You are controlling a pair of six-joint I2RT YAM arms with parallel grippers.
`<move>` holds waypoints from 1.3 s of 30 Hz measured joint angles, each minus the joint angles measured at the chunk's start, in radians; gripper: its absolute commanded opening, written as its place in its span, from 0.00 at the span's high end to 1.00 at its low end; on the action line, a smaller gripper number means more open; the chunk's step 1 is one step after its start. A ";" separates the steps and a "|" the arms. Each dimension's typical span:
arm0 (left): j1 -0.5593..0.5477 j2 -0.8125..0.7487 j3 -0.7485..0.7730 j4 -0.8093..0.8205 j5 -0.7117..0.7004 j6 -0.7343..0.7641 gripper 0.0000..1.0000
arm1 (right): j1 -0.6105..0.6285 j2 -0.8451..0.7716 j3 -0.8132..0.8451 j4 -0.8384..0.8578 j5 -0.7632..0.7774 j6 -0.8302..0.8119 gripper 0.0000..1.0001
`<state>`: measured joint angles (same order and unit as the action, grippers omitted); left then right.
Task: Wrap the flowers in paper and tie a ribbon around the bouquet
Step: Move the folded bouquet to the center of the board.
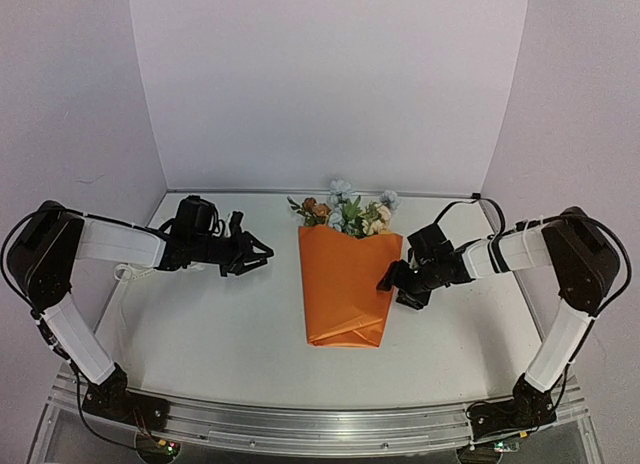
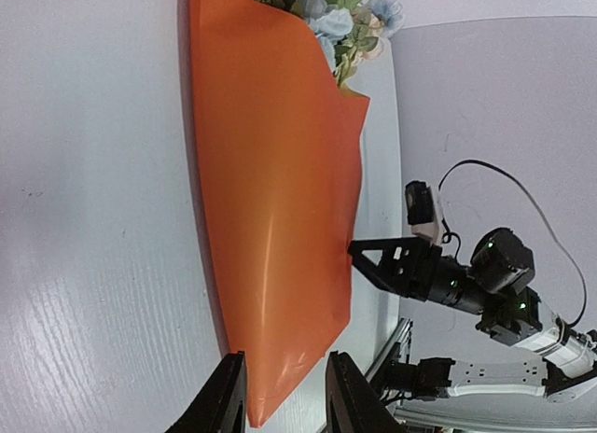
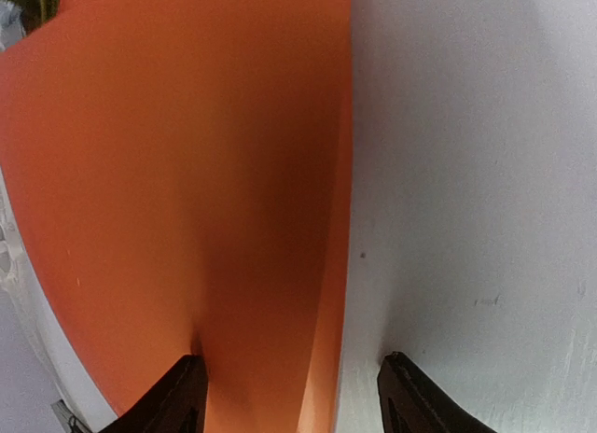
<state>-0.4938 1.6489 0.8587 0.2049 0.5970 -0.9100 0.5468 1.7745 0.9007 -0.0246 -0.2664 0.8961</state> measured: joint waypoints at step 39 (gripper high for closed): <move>0.172 0.002 0.072 -0.299 -0.083 0.115 0.64 | -0.230 0.126 0.171 0.080 0.097 0.087 0.98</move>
<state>-0.3216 1.6506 0.9304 -0.0945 0.5143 -0.7946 0.3167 1.9003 1.0720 0.0555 -0.1691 0.9826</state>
